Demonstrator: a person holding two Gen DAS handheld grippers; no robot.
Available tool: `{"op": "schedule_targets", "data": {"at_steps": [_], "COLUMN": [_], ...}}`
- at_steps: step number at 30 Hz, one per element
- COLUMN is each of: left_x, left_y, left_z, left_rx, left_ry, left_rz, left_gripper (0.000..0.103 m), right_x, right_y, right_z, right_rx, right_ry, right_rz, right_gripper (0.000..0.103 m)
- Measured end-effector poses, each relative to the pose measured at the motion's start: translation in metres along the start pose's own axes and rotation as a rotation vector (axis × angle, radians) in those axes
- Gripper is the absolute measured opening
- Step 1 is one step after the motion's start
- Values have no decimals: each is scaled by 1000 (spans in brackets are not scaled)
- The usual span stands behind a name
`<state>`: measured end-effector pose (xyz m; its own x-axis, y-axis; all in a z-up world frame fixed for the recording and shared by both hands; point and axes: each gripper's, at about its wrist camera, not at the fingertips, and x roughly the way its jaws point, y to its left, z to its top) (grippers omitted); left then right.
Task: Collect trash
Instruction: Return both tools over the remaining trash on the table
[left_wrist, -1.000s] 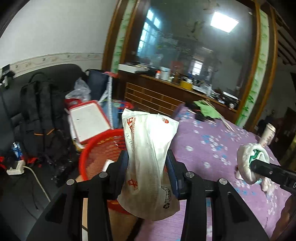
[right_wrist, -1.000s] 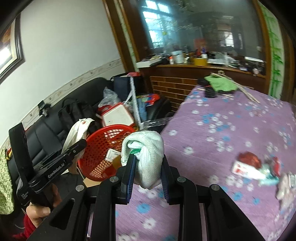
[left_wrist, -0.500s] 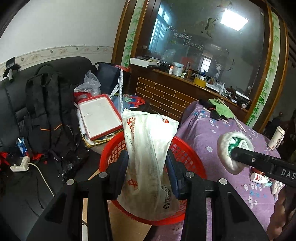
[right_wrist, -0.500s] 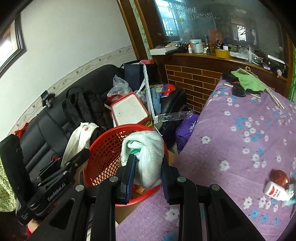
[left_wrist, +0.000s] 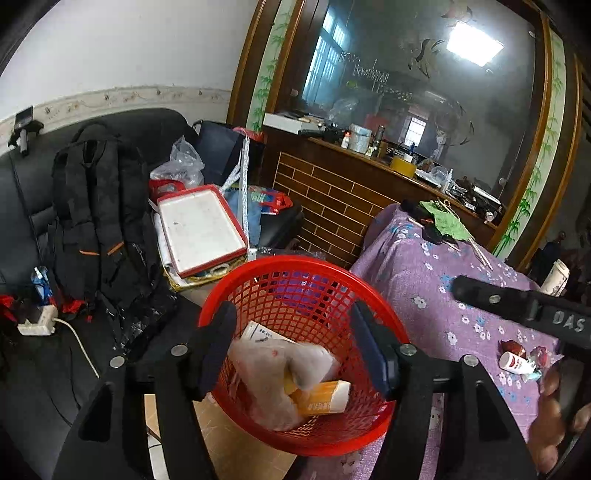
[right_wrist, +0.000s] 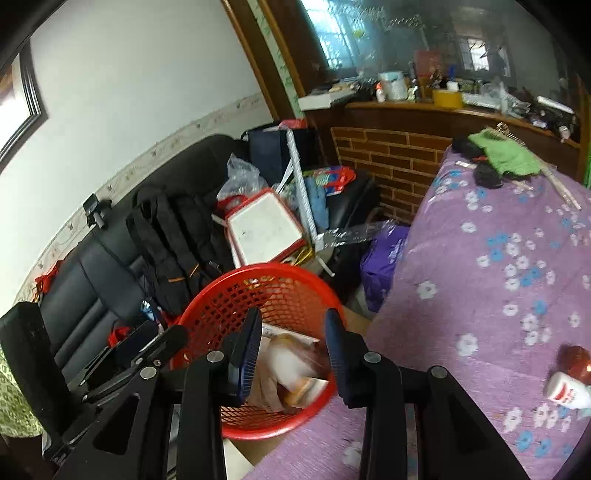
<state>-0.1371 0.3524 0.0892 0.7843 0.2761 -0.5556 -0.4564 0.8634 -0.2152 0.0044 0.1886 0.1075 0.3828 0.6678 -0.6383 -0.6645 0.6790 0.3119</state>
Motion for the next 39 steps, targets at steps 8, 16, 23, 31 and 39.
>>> {"op": "schedule_targets", "data": {"at_steps": [8, 16, 23, 31, 39], "left_x": [-20, -34, -46, -58, -58], "left_y": [-55, -130, -178, -212, -235], "left_z": [-23, -58, -77, -92, -103], "left_rx": [117, 278, 372, 450, 501], "left_ry": [-28, -29, -20, -21, 1], "left_rz": [8, -17, -57, -76, -95], "left_gripper": [77, 80, 80, 80, 80], "right_x": [-60, -115, -158, -187, -209], "right_y": [-31, -76, -107, -129, -148], "right_z": [-39, -89, -124, -148, -168], "right_rx": [3, 55, 106, 158, 204], "right_ry": [-58, -91, -118, -138, -154], "right_rz": [-90, -218, -274, -282, -309], "right_gripper": [57, 58, 63, 63, 63]}}
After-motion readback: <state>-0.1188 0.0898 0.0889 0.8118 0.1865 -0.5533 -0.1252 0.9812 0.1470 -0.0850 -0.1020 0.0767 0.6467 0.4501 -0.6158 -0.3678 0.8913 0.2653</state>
